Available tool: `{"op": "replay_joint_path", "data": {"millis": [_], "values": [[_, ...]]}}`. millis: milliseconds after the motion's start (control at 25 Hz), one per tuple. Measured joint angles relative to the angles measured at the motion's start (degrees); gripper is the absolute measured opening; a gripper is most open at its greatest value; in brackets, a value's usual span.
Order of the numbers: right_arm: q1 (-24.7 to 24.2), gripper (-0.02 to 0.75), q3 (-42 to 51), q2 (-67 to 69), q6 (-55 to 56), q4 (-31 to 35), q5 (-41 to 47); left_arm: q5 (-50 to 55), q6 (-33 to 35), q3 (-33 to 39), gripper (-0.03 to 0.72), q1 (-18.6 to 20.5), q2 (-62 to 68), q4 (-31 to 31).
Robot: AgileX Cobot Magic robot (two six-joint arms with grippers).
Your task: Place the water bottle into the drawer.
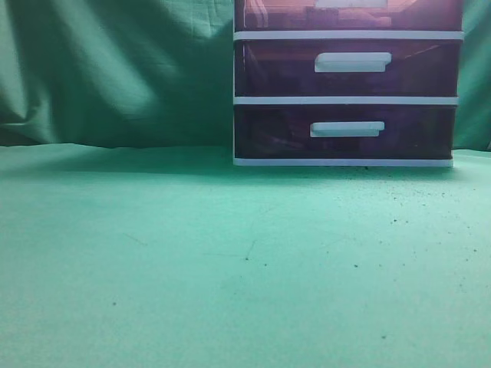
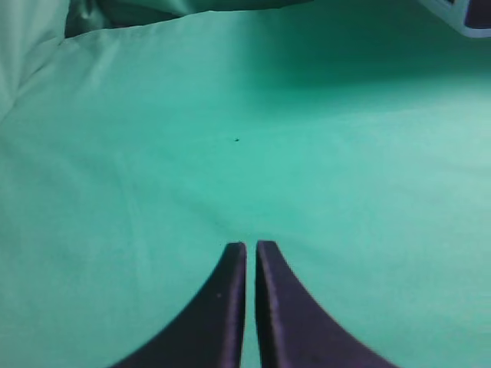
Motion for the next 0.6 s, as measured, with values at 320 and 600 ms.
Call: {"op": "replay_joint_path", "data": {"millis": [320, 600], "values": [[0.0, 0.0, 0.0, 0.0, 0.0, 0.0, 0.0, -0.1, 1.83, 0.0, 0.0, 0.0, 0.0, -6.27], [0.0, 0.0, 0.0, 0.0, 0.0, 0.0, 0.0, -0.1, 1.91, 0.0, 0.0, 0.0, 0.0, -6.95]]}}
